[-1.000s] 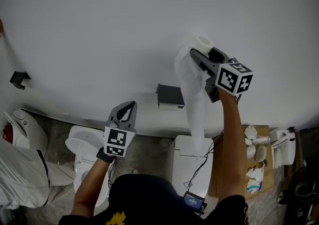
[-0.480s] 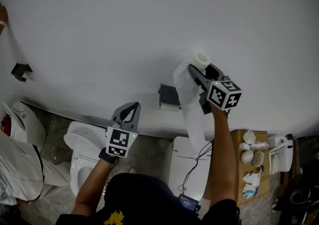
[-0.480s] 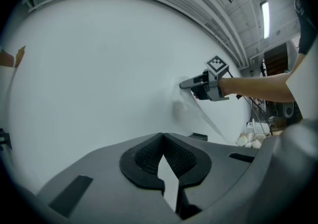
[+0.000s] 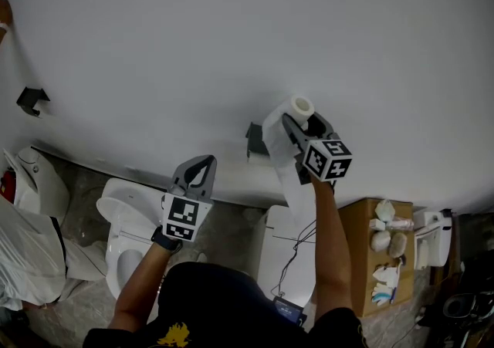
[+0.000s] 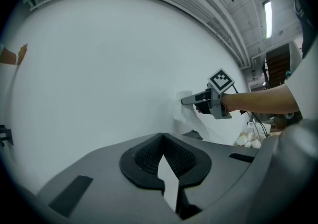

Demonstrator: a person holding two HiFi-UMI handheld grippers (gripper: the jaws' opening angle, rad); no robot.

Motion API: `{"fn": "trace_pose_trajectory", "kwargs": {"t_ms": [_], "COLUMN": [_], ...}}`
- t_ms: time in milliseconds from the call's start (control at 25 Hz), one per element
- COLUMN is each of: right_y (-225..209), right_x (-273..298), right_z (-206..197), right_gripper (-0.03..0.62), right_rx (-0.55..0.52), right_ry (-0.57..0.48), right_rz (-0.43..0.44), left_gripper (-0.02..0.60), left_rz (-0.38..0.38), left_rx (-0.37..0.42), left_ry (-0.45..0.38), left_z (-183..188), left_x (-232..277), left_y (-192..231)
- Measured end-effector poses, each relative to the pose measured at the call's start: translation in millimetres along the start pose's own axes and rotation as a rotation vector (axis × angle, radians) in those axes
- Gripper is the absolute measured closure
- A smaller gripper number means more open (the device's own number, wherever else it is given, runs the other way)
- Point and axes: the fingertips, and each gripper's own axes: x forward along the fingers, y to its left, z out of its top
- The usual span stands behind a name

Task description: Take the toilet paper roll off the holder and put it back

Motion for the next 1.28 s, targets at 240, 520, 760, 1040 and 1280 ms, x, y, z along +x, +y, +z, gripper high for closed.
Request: {"fn": "trace_pose_trajectory", "kwargs": {"t_ms": [240, 520, 760, 1040, 1280], "right_y": [4.9, 7.5, 5.5, 5.4, 3.8], "right_x": [8.2, 18.1, 21.8, 23.1, 23.6], "right_z": [-38.6, -68.4, -84.2, -90.3, -91.0], "right_gripper": [0.326, 0.326, 0.326, 0.326, 0.326], "right_rx": [0.005, 0.013, 0.037, -0.011, -0.018], "right_ry": [0.045, 0.069, 0.066, 0.073, 0.075], "right_rz": [-0.031, -0.053, -0.071, -0.136, -0.144], "left_gripper": [0.563, 0.564, 0.563, 0.563, 0.563], "left_rz": [-0.012, -0.003, -0.009, -0.003, -0.012], "left_rx": [-0.003, -0.011, -0.009, -0.025, -0.039], "left_ry": [0.02, 0.017, 0.019, 0.03, 0.037], "left_z": [-7.6, -7.7, -10.5, -17.3, -23.3], "left_x": [4.2, 5.5, 9.1, 15.4, 22.5], "left_y": [-3.6, 1.4, 1.4, 3.5, 0.7]}}
